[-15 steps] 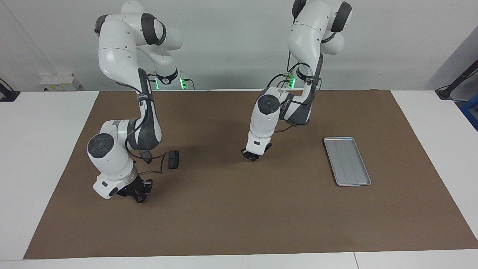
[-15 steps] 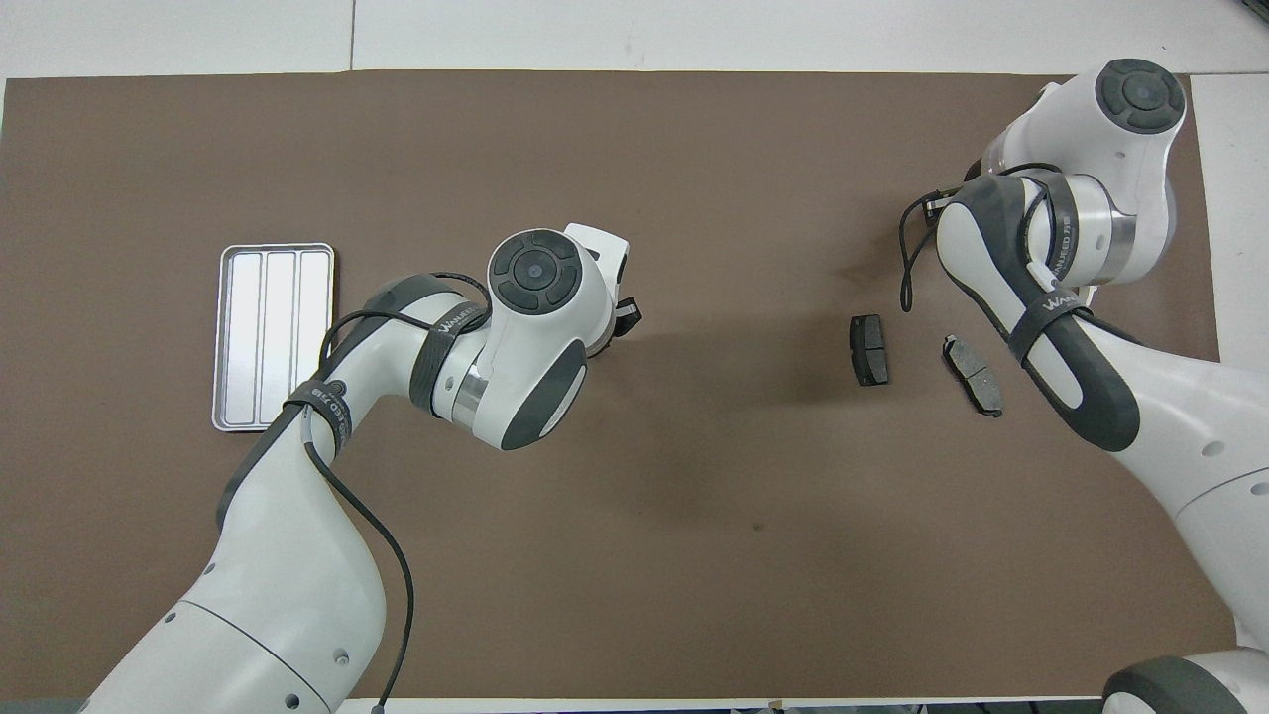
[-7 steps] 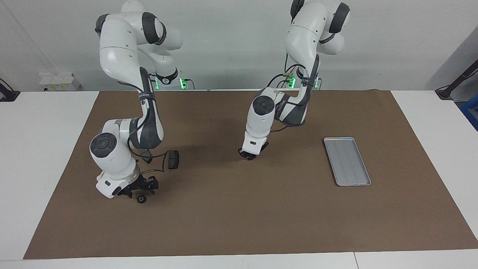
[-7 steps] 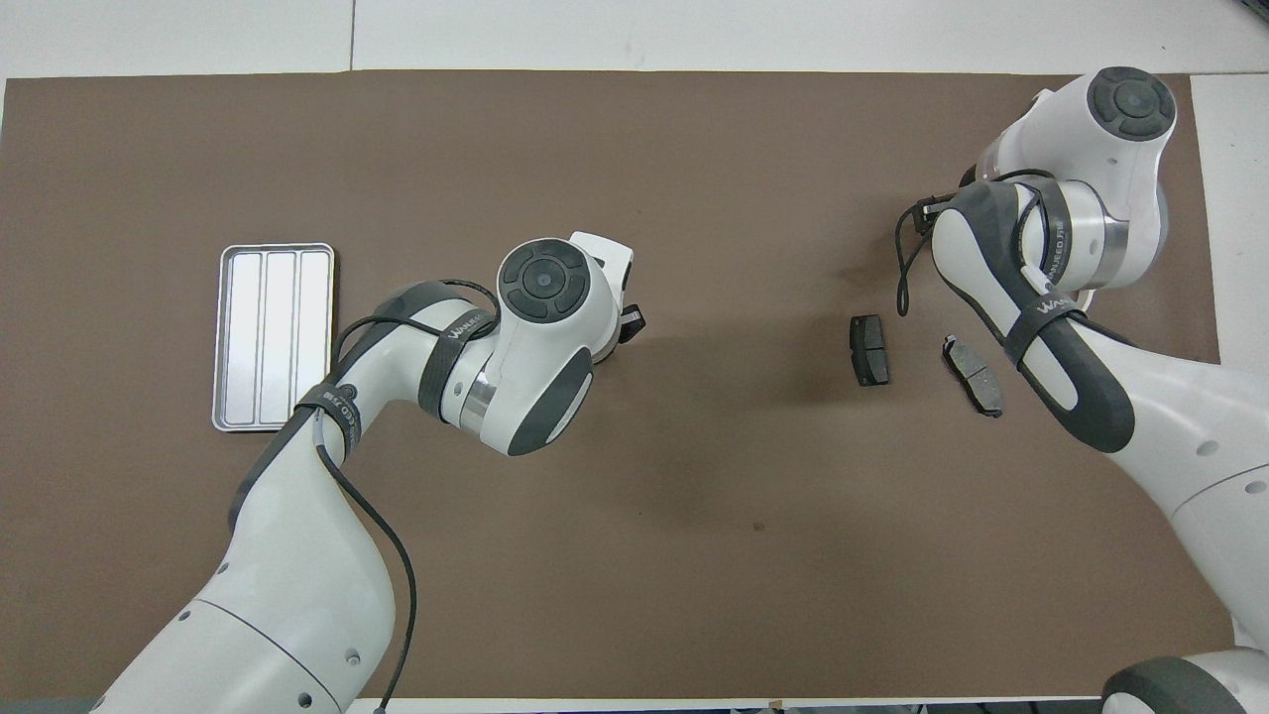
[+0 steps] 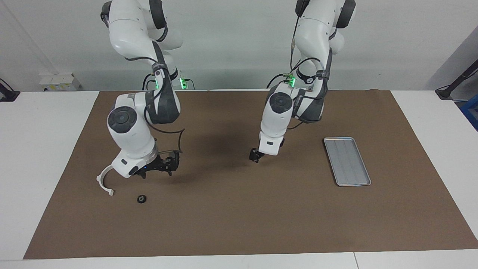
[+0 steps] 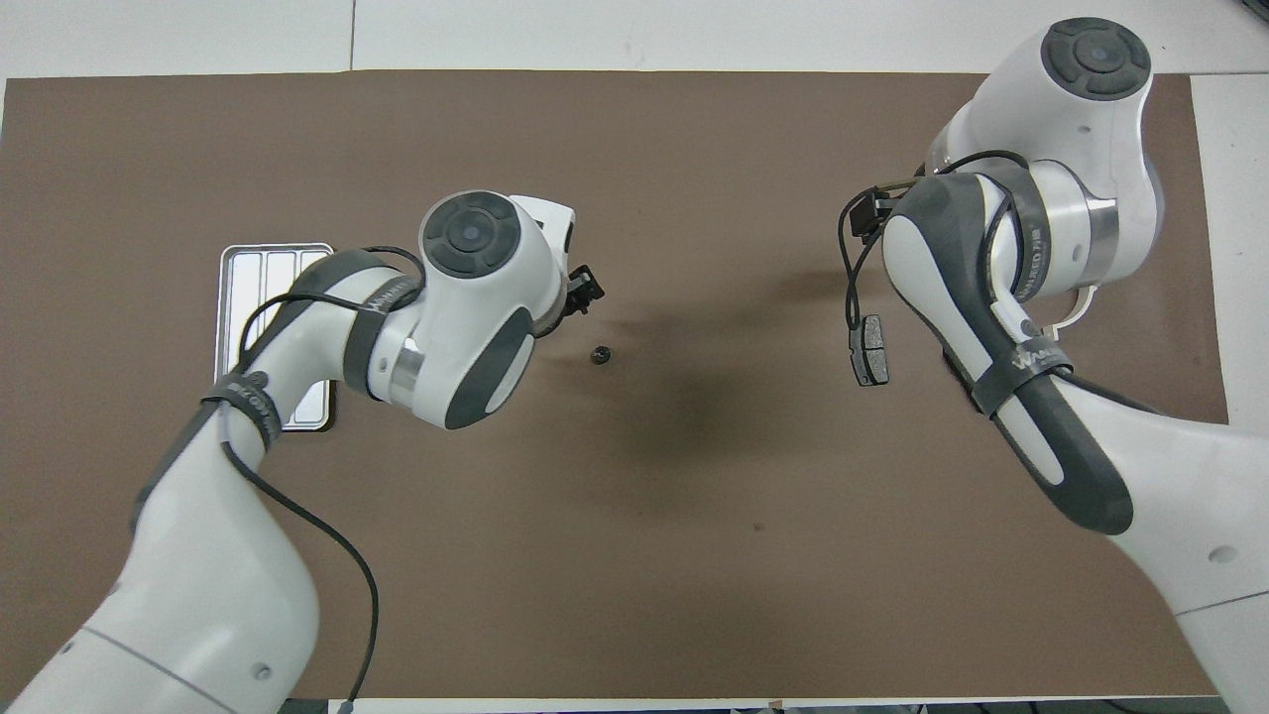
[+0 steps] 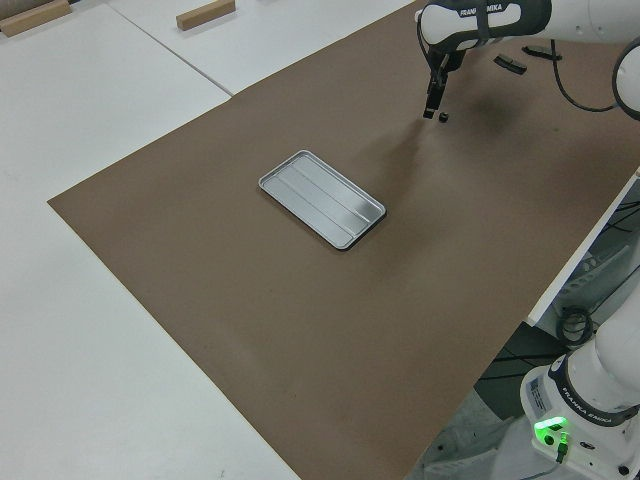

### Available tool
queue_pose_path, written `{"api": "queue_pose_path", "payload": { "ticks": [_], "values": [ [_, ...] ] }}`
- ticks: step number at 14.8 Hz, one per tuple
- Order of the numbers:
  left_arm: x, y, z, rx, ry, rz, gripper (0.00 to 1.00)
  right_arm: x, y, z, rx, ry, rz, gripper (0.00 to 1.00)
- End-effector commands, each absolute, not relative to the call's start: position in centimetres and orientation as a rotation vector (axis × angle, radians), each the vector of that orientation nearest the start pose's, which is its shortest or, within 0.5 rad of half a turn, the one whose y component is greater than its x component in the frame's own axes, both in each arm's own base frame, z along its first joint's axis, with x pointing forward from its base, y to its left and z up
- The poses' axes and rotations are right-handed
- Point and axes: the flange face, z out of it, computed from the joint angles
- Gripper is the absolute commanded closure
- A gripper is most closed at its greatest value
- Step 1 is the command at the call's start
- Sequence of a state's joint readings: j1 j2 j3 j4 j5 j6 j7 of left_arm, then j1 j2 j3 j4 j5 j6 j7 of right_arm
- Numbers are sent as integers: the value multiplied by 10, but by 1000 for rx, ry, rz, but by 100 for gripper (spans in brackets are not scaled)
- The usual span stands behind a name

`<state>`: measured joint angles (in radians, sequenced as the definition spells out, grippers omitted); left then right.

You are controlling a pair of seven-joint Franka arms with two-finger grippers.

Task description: Place bearing gear from tray to pile

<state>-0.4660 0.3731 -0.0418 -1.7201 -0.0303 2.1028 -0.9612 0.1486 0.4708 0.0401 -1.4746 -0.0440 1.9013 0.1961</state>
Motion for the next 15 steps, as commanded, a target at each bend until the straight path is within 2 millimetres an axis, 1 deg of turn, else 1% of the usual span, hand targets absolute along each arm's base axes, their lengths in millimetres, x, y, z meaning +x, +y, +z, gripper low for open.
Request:
{"api": "queue_pose_path", "payload": {
  "ticks": [1,2,3,4,5,7,8,9,10,12,13,15],
  "values": [
    [581,-215,440,-3093,-669,57,0,655,205,415,-3163,296,70,0],
    [582,-183,457,-3104,-593,76,0,643,240,417,-3153,388,52,0],
    [583,-145,474,-3109,-527,103,0,631,271,419,-3134,490,37,0],
    [580,-121,486,-3112,-481,129,0,621,294,419,-3118,538,33,0],
    [575,-106,499,-3119,-434,135,0,612,318,416,-3098,578,27,0],
    [566,-77,522,-3125,-425,124,0,596,359,406,-3073,651,-6,0],
    [561,-67,532,-3127,-412,125,0,584,386,385,-3087,654,-4,0],
    [557,-62,540,-3128,-411,120,0,577,404,365,-3098,654,6,0],
    [556,-50,541,-3124,-430,129,0,575,413,352,-3087,672,-4,0],
    [554,-42,544,-3128,-443,130,0,567,431,329,-3091,681,3,0],
    [553,-35,545,-3131,-444,133,0,568,434,322,-3080,693,-6,0],
    [547,-31,550,-3134,-405,151,0,569,440,315,-3065,686,-51,0]
  ]
}}
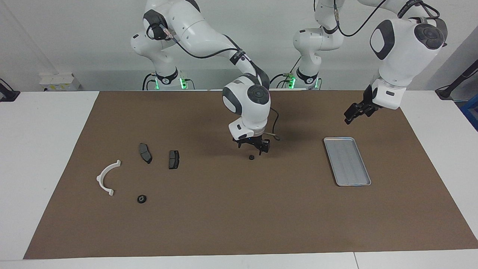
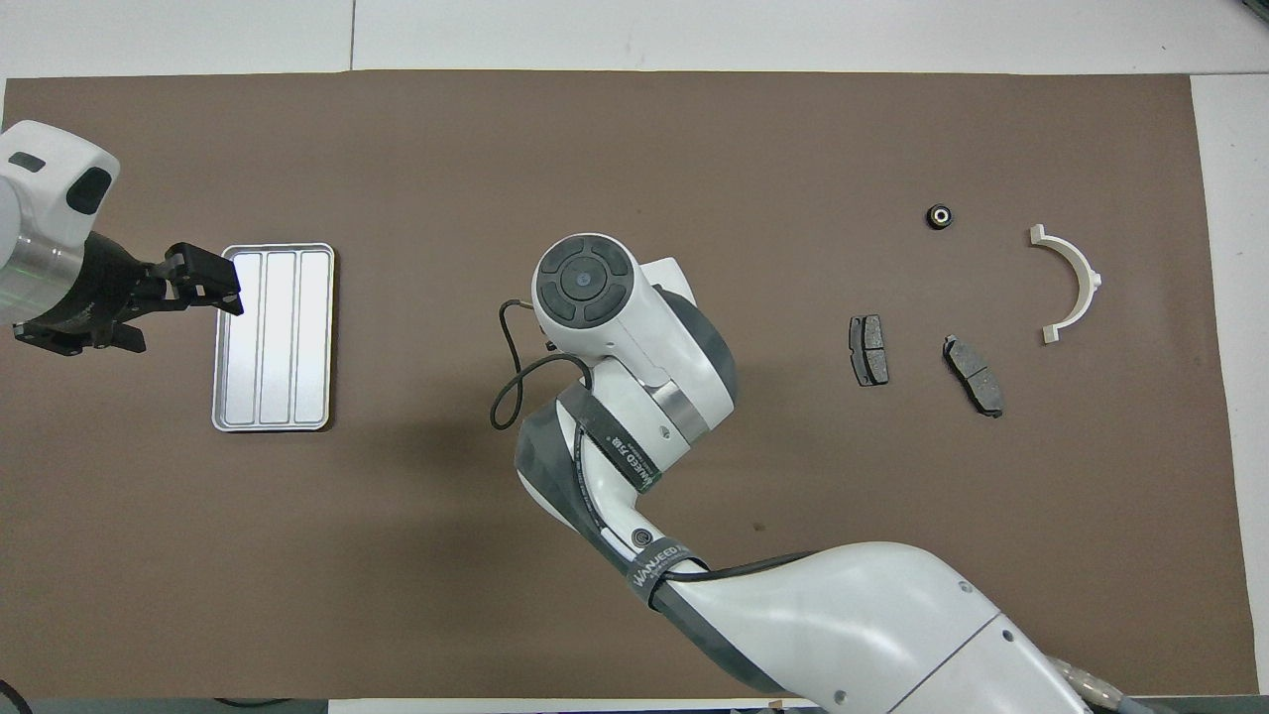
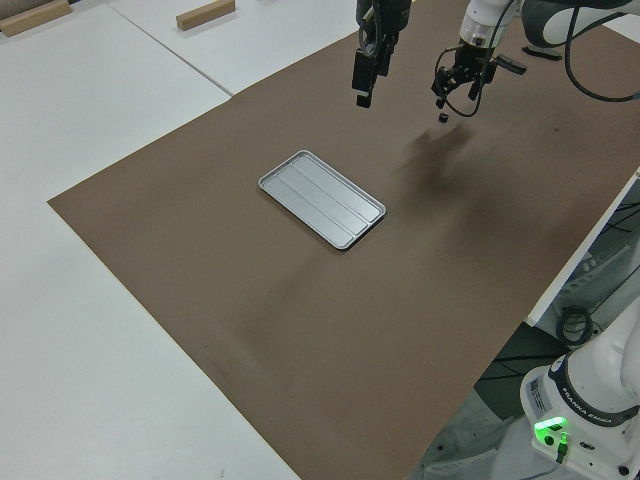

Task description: Place bearing gear from tray to pile

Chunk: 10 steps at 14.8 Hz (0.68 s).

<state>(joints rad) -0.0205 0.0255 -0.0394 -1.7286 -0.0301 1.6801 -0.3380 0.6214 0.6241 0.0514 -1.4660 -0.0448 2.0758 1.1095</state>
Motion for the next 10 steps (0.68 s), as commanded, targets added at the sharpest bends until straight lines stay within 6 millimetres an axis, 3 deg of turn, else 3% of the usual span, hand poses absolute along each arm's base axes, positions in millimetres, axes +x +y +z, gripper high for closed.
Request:
{"api": "queue_pose_path", "payload": {
  "ticks": [1,5,7,10],
  "values": [
    [544,-30,554,-3137,-383,156,0,568,440,311,-3060,685,-58,0],
    [528,-27,546,-3136,-353,171,0,563,437,286,-3059,691,-55,0],
    [531,-28,547,-3140,-346,148,0,557,434,273,-3071,689,-43,0],
    [533,-33,547,-3146,-335,129,0,558,432,274,-3081,688,-30,3]
  ]
}}
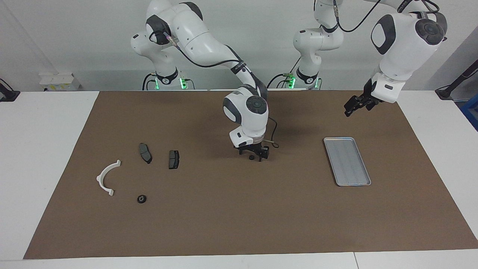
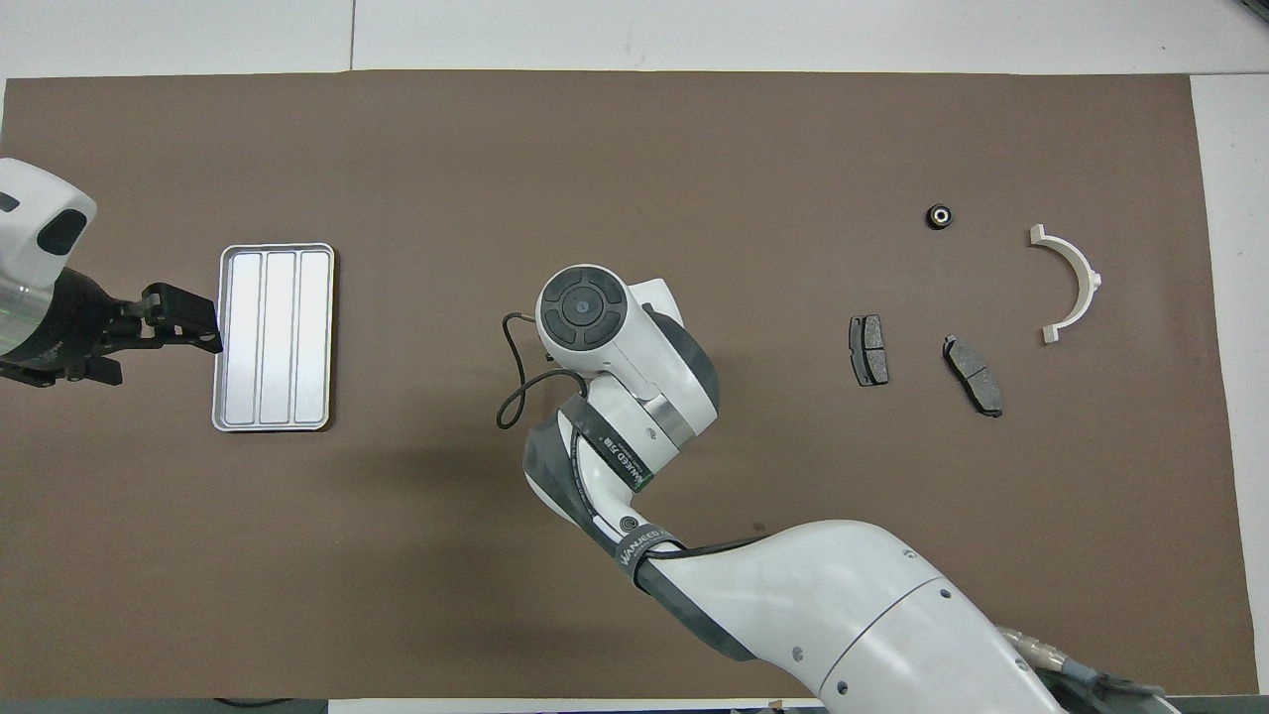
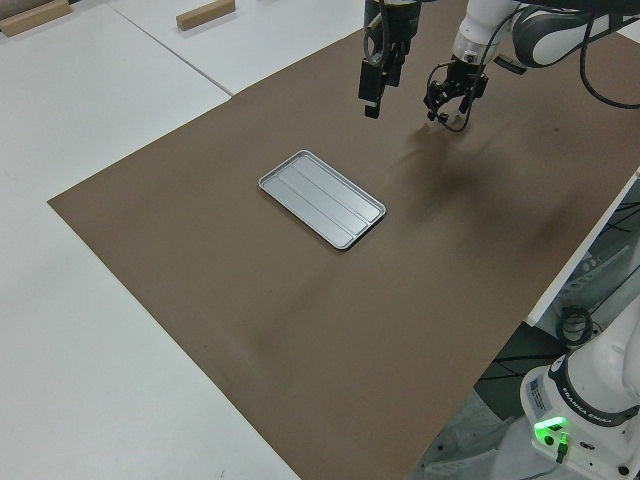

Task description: Place bearing gear from tray to pile

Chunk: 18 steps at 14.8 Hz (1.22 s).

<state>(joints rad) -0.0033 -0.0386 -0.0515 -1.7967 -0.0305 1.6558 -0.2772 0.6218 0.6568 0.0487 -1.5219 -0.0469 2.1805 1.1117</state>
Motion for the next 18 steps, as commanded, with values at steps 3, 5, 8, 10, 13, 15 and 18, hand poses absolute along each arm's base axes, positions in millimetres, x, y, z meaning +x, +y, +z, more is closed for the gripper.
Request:
{"api": "queue_pose_path", "payload": {
  "ticks": [3,5,8,10,13,15,18],
  "values": [
    [534,-35,546,-3146,-328,124,0,560,429,276,-3079,699,-23,24],
    [534,-35,546,-3145,-330,126,0,562,429,279,-3068,708,-24,46],
    [535,-36,546,-3146,-325,124,0,564,427,278,-3060,716,-25,75],
    [535,-36,546,-3146,-328,122,0,566,426,278,-3056,718,-25,100],
    [538,-36,556,-3151,-327,89,0,570,424,283,-3067,714,-28,100],
    [538,-36,579,-3152,-324,86,0,596,396,311,-3107,710,11,100],
    [533,-36,606,-3151,-322,91,0,647,319,370,-3175,463,66,100]
  ]
}}
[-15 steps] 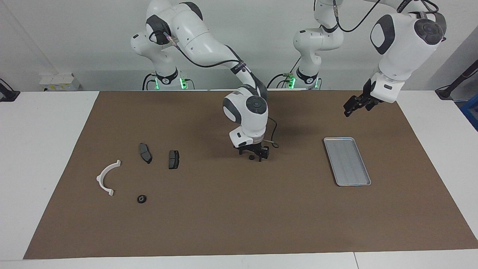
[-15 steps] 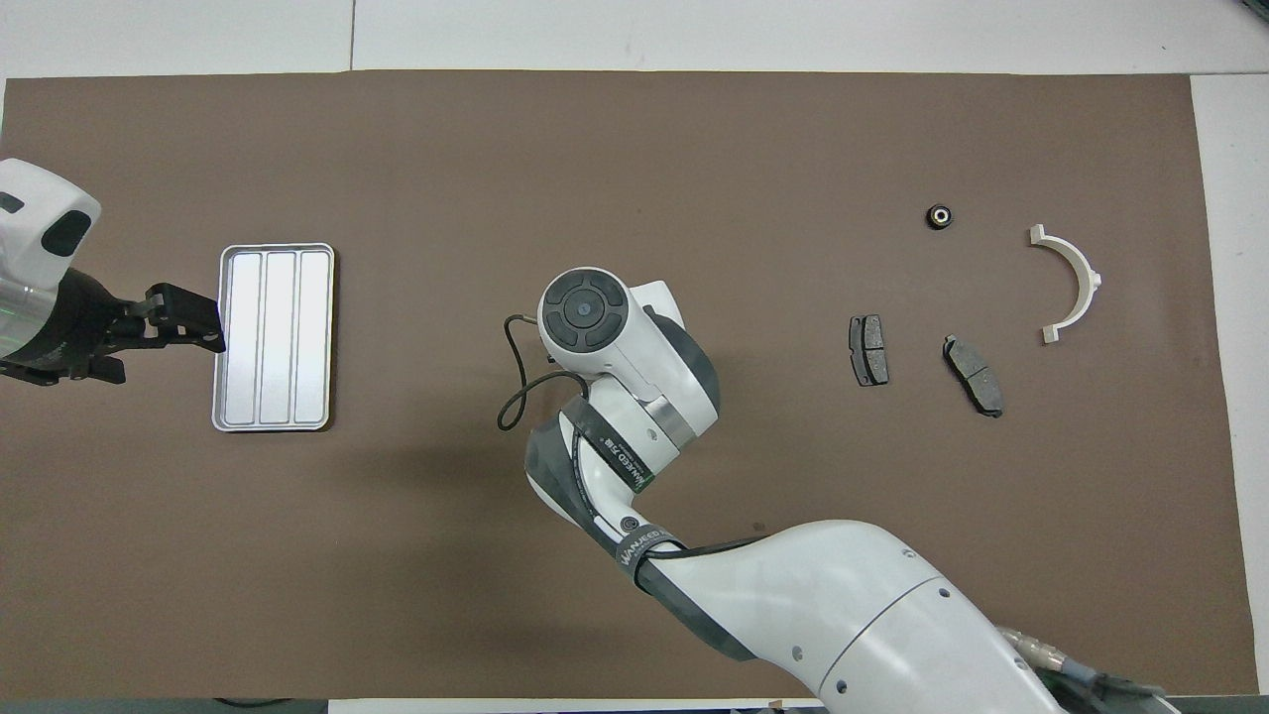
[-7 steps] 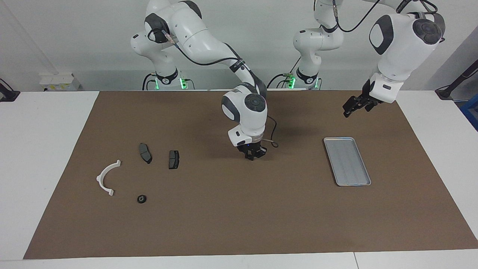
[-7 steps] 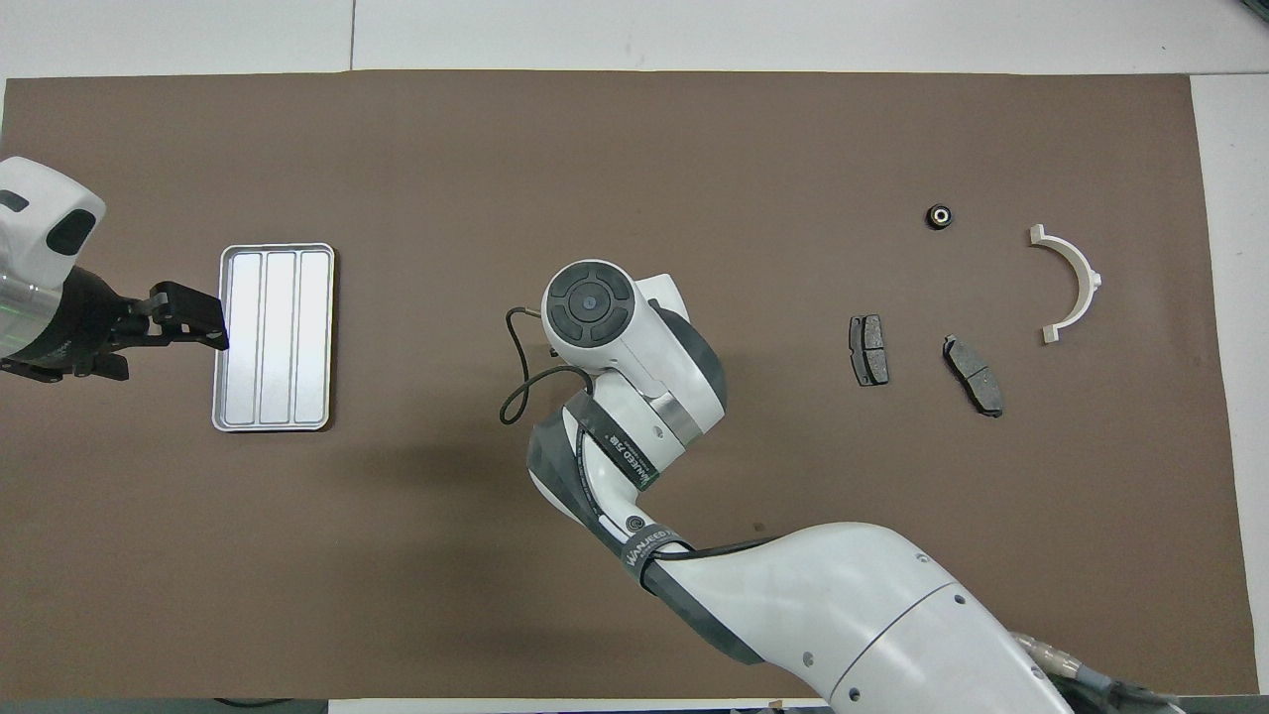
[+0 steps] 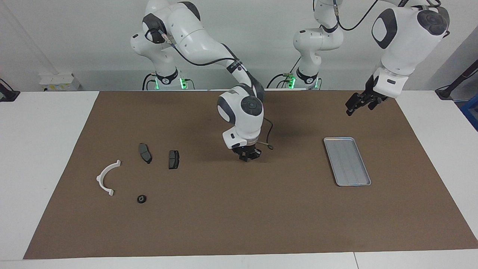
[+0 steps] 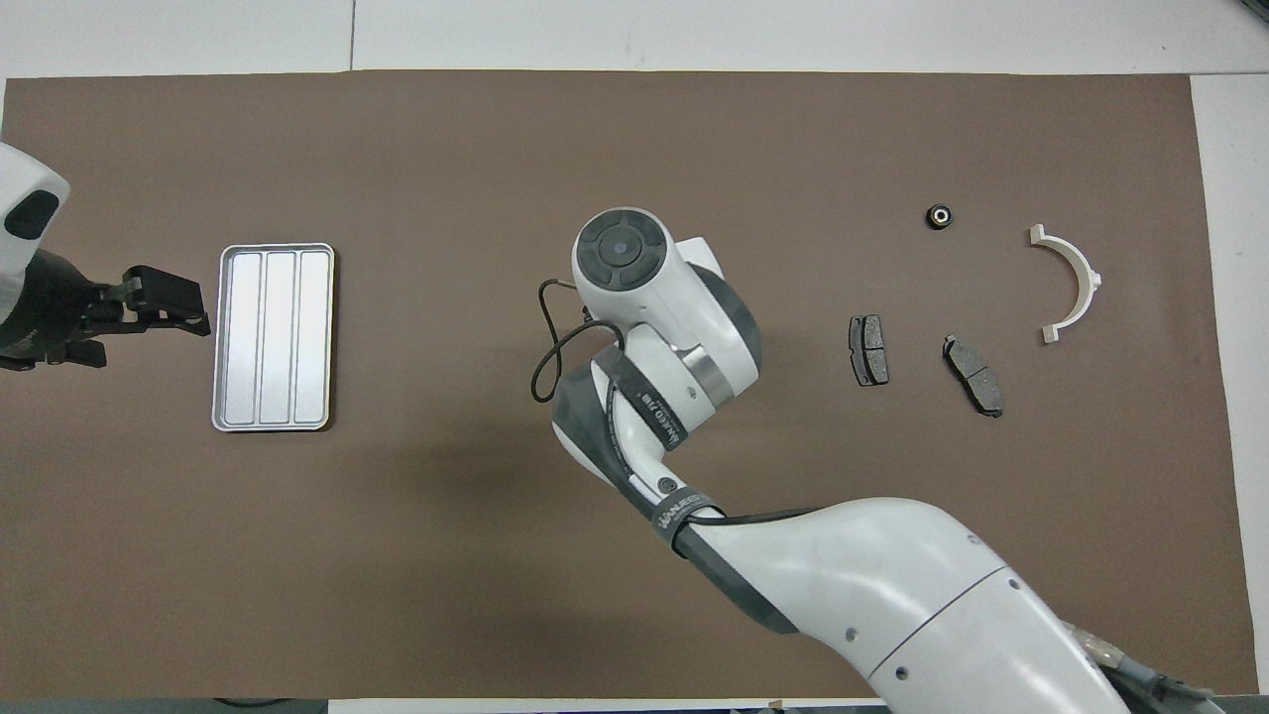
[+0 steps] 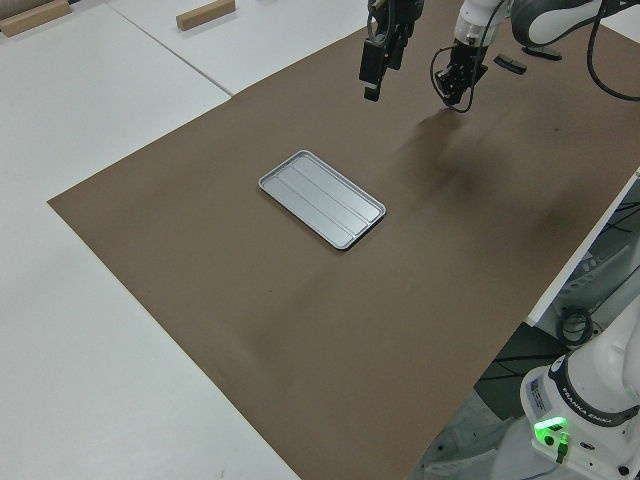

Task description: Place bearing gear from tray to pile

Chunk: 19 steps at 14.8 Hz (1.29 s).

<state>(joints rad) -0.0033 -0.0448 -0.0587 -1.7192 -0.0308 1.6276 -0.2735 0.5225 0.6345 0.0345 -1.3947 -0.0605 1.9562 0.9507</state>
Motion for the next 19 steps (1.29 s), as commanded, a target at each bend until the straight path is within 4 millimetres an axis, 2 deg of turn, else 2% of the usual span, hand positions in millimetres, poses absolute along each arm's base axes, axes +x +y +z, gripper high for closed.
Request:
{"api": "queue_pose_path", "payload": {
  "ticks": [1,3,5,6,8,10,12,17,19],
  "values": [
    [533,-33,617,-3153,-328,77,0,659,287,380,-3187,358,70,100],
    [532,-33,626,-3155,-327,72,0,682,225,380,-3197,132,74,100],
    [531,-33,623,-3154,-329,74,0,696,156,362,-3192,2,79,100],
    [530,-33,621,-3153,-332,84,0,697,129,352,-3186,-53,72,100],
    [531,-35,621,-3154,-335,75,0,694,92,329,-3177,-101,38,100],
    [531,-35,621,-3153,-337,77,0,685,85,306,-3172,-112,15,100],
    [530,-34,622,-3153,-339,75,0,680,81,295,-3168,-109,-18,100],
    [528,-35,619,-3151,-339,87,0,678,84,292,-3167,-112,-26,100],
    [528,-35,619,-3151,-339,87,0,679,83,293,-3167,-102,-28,0]
  ]
}}
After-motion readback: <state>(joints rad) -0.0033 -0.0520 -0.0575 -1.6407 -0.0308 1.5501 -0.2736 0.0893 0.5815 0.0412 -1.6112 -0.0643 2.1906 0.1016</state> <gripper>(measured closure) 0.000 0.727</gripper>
